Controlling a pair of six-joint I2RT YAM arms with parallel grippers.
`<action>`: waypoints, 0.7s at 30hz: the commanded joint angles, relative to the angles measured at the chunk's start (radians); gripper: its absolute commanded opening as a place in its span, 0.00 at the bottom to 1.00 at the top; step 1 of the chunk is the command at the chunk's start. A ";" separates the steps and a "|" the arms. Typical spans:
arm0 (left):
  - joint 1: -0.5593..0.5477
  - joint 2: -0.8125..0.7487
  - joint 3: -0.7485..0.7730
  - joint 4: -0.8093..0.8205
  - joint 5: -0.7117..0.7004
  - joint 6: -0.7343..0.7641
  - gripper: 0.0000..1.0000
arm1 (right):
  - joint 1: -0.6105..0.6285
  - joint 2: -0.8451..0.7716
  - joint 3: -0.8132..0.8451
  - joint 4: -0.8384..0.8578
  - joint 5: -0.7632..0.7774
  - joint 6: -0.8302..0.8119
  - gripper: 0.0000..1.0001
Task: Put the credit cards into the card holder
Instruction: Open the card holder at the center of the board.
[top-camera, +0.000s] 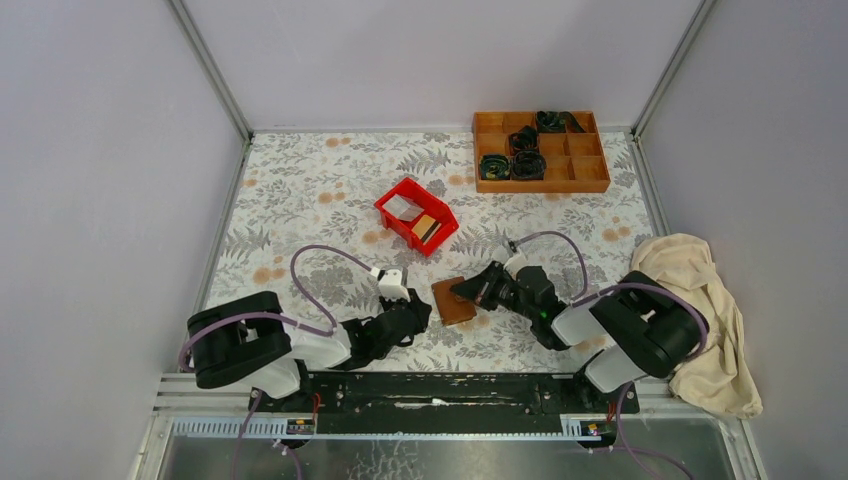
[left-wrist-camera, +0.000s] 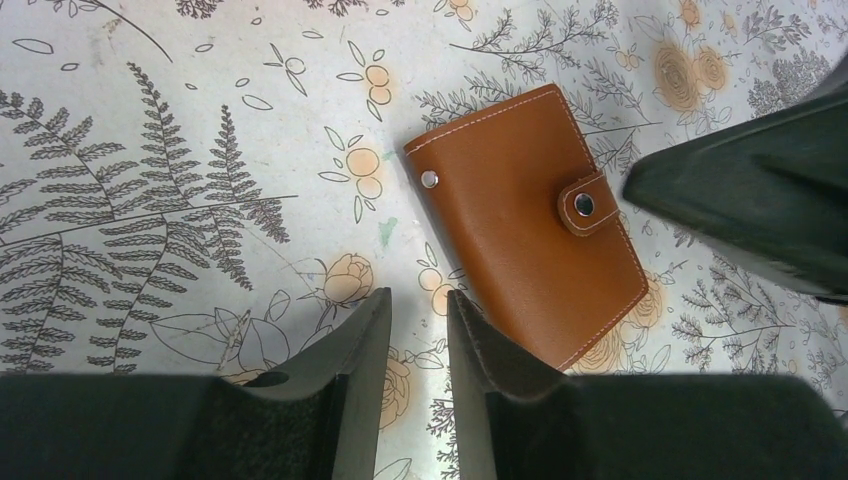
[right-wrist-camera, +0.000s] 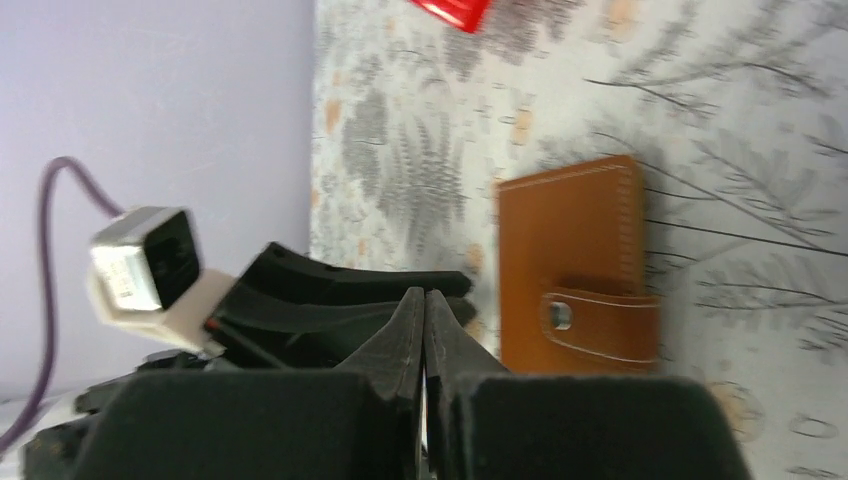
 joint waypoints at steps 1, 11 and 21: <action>-0.004 0.025 0.023 0.069 -0.029 0.016 0.34 | -0.025 0.110 0.012 0.021 0.026 0.008 0.00; -0.005 0.012 0.025 0.054 -0.027 0.019 0.33 | -0.045 0.267 0.020 0.147 -0.020 0.051 0.00; -0.005 -0.073 0.018 -0.006 -0.054 0.022 0.34 | -0.045 -0.105 0.183 -0.294 -0.016 -0.121 0.00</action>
